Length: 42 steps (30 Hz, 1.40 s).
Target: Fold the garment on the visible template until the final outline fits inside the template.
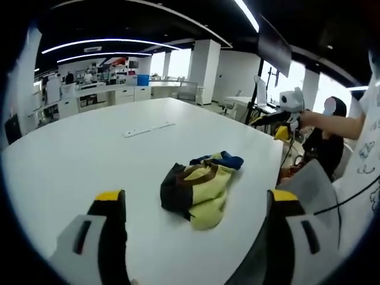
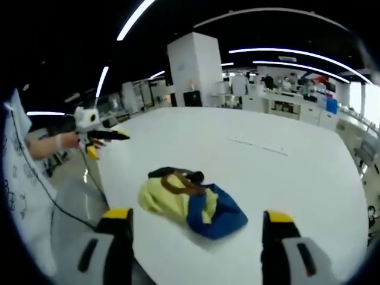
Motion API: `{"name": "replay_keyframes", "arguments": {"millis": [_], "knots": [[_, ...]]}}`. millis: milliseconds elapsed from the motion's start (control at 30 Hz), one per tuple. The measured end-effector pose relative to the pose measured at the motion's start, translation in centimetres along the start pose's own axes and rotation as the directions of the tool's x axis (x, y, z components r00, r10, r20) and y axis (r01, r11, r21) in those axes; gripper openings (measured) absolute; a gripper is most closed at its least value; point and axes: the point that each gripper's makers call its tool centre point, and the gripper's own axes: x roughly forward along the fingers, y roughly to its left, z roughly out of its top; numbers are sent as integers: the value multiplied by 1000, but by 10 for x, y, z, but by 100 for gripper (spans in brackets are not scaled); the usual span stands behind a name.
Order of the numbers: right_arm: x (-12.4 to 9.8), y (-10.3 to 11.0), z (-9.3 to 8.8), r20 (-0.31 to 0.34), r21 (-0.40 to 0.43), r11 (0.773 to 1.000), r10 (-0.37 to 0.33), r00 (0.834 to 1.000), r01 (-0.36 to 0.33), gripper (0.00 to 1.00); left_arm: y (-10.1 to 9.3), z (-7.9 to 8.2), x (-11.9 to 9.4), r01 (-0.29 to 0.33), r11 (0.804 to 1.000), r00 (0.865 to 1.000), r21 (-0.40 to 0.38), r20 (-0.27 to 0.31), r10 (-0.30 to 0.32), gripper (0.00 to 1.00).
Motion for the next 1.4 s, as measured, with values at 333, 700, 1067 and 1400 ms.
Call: {"name": "replay_keyframes", "arguments": {"millis": [333, 700, 1067, 1400], "knots": [[-3, -4, -7, -18, 11, 1000, -10, 1000, 10, 90, 14, -11, -7, -1, 1000, 1000, -21, -2, 1, 95], [-2, -9, -14, -54, 4, 1000, -11, 998, 11, 90, 18, -18, -5, -19, 999, 1000, -32, 1, 20, 95], [7, -18, -17, -79, 0, 1000, -1, 997, 1, 89, 18, -24, 3, -34, 998, 999, -49, -9, 33, 92], [27, -22, -27, -112, 16, 1000, 28, 993, -26, 69, 29, -38, 29, -52, 998, 997, -25, -51, 51, 68]]}}
